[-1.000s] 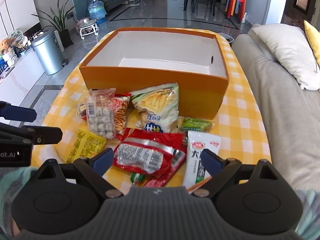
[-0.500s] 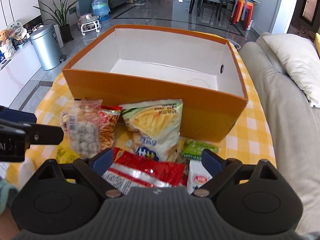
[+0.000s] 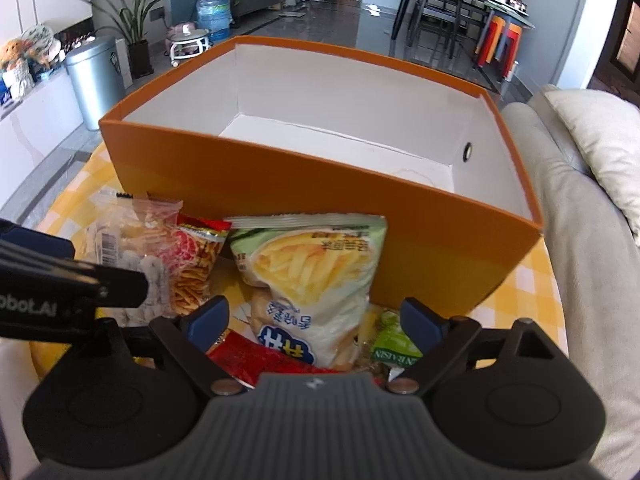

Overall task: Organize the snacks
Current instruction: 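Grasp the fish-ball bag with the left tool while the right tool grasps the chip bag, then lift both bags over the box rim and lower them inside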

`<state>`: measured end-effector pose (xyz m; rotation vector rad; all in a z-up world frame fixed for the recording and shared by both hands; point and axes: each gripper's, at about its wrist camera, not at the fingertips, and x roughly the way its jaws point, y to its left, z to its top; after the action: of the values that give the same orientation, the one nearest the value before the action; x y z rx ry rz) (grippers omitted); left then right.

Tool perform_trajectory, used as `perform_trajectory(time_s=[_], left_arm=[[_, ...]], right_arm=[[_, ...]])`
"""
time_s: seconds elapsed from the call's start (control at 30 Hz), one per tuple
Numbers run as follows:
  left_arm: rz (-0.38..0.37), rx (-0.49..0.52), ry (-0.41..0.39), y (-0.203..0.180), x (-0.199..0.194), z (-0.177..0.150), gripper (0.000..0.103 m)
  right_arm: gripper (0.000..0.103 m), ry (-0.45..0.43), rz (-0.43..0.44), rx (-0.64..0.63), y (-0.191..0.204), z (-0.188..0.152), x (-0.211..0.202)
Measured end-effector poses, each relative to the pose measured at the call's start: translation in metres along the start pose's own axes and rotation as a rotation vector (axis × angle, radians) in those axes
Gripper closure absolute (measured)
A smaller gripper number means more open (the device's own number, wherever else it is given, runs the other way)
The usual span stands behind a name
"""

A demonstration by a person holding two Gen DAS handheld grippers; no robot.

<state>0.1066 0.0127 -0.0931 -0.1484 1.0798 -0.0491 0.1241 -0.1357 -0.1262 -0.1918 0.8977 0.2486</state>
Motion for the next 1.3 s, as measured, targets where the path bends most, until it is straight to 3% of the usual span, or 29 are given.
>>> perform_trajectory(time_s=[0.33,0.67,0.97,1.3], left_arm=[[0.071,0.007,0.024,-0.010,0.015,-0.001,0.018],[0.064,0.031,0.017,-0.011,0.015,-0.001,0.043],[0.068,0.049,-0.003,-0.012,0.003,-0.005,0.045],[0.067,0.065,-0.065,-0.010,-0.039,-0.004,0.046]], right_arm=[[0.028,0.045,0.002,0.017,-0.002,0.001,0.017],[0.045,0.057,0.011,-0.003,-0.002,0.000,0.022],[0.064,0.043,0.009,-0.011,0.000,-0.003,0.016],[0.068,-0.063,-0.009,-0.018,0.003,-0.011,-0.027]])
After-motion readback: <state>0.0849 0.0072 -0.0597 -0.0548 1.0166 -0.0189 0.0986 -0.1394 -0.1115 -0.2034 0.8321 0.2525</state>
